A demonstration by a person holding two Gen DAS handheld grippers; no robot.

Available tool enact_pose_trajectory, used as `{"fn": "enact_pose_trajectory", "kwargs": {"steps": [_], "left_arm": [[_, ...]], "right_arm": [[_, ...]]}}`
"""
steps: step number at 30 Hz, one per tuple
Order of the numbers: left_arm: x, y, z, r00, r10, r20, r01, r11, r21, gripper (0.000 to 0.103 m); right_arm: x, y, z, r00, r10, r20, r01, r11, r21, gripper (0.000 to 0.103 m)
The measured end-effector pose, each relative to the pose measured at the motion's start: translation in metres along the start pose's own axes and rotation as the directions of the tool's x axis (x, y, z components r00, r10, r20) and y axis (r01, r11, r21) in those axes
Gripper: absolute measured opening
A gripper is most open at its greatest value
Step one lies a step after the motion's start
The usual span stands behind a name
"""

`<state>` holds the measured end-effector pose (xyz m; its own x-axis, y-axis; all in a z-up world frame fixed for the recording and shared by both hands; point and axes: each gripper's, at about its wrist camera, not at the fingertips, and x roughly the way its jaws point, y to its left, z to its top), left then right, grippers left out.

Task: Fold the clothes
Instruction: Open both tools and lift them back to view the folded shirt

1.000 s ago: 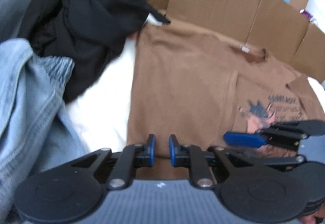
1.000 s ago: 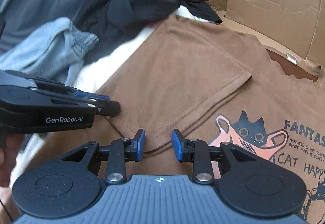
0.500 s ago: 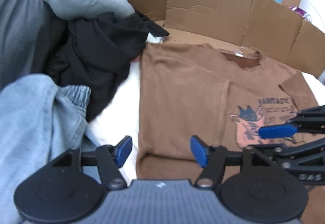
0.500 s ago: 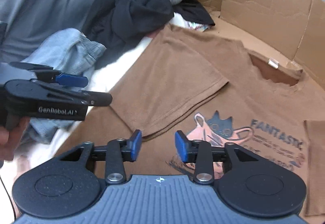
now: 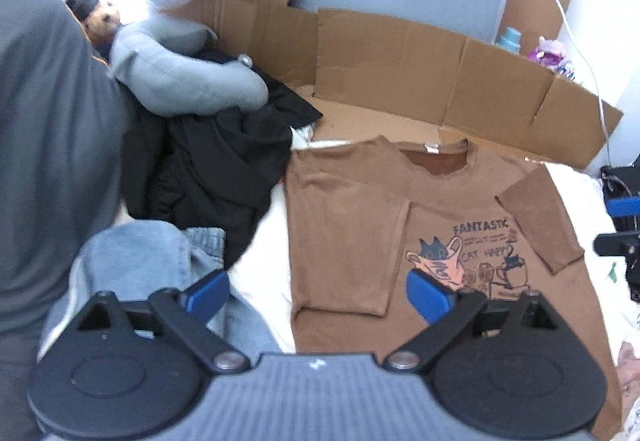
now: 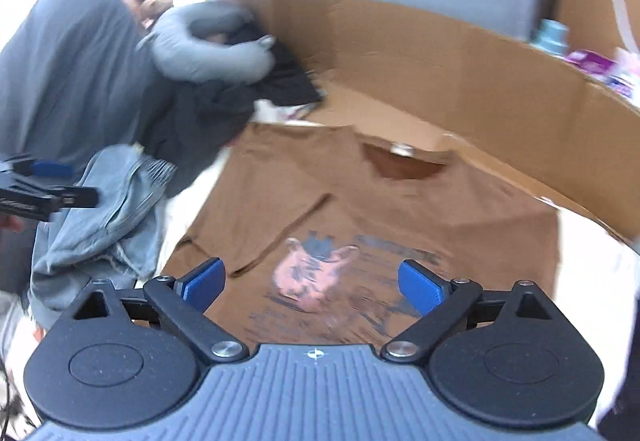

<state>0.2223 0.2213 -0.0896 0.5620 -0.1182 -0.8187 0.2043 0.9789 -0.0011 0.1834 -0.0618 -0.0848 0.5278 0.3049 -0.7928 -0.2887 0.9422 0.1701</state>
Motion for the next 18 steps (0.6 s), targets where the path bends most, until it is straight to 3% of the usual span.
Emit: {"fn": "enact_pose_trajectory", "kwargs": {"steps": [6, 9, 18], "left_arm": [[-0.061, 0.001, 0.021, 0.999, 0.039, 0.029, -0.04, 0.999, 0.031, 0.099], [-0.097, 0.004, 0.027, 0.999, 0.023, 0.045, -0.024, 0.999, 0.026, 0.099], [-0.197, 0.003, 0.025, 0.993, 0.078, 0.084, -0.081, 0.996, 0.04, 0.1]], "right_arm": [[-0.074, -0.039, 0.001, 0.998, -0.025, 0.058, 0.018, 0.994, 0.112, 0.1], [-0.11, -0.056, -0.001, 0.996, -0.023, 0.084, 0.013, 0.993, 0.119, 0.1], [-0.201, -0.098, -0.017, 0.989, -0.039, 0.146, 0.006, 0.976, 0.219, 0.101]]}}
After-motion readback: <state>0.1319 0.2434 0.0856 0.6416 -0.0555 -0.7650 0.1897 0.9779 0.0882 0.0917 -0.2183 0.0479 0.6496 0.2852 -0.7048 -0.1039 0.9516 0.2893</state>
